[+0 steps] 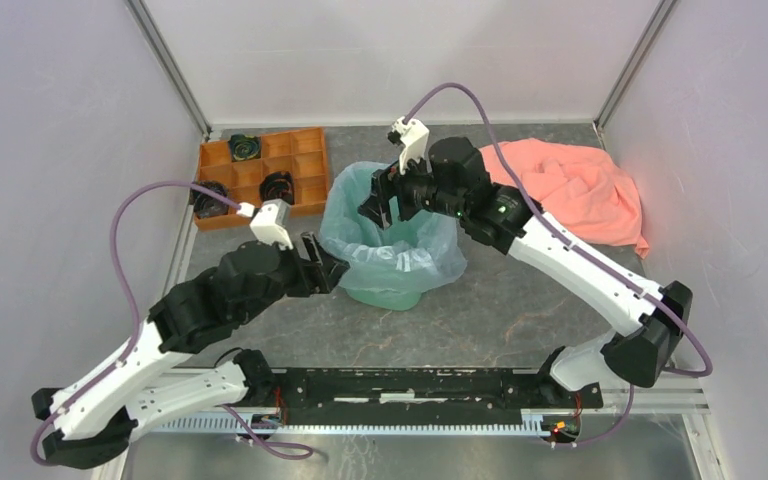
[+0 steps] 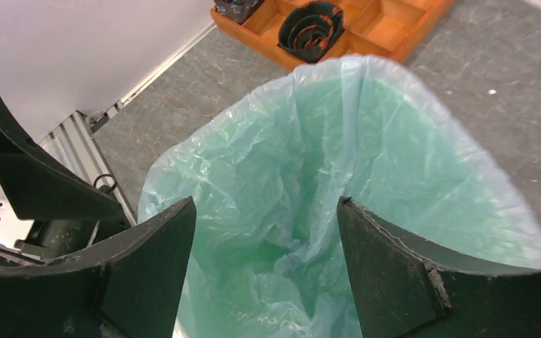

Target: Put the trash bags into the trash bin

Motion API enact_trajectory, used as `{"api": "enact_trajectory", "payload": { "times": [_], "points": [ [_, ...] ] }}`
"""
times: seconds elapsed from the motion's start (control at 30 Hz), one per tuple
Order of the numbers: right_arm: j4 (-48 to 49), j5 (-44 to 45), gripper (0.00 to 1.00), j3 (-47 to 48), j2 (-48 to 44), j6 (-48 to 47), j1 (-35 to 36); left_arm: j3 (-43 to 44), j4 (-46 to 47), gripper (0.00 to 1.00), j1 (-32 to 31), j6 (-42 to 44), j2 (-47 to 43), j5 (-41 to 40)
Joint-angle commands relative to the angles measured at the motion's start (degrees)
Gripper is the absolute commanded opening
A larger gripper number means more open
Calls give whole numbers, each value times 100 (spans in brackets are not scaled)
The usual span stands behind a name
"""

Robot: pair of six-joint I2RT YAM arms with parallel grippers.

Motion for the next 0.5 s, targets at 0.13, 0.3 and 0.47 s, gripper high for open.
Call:
{"api": "enact_trajectory", "payload": {
  "times": [0.13,0.3,0.47],
  "points": [
    [-2404,938,73,803,145,-1103,513,466,-241,93,1,76,-378,-441],
    [-1990,875,72,287,-280,-993,758,495,-378,96,-4,-20,-2,-626],
    [-1941,708,75,322,-833,-951,809,693,-321,100,1,-54,-131,-561]
  ]
}}
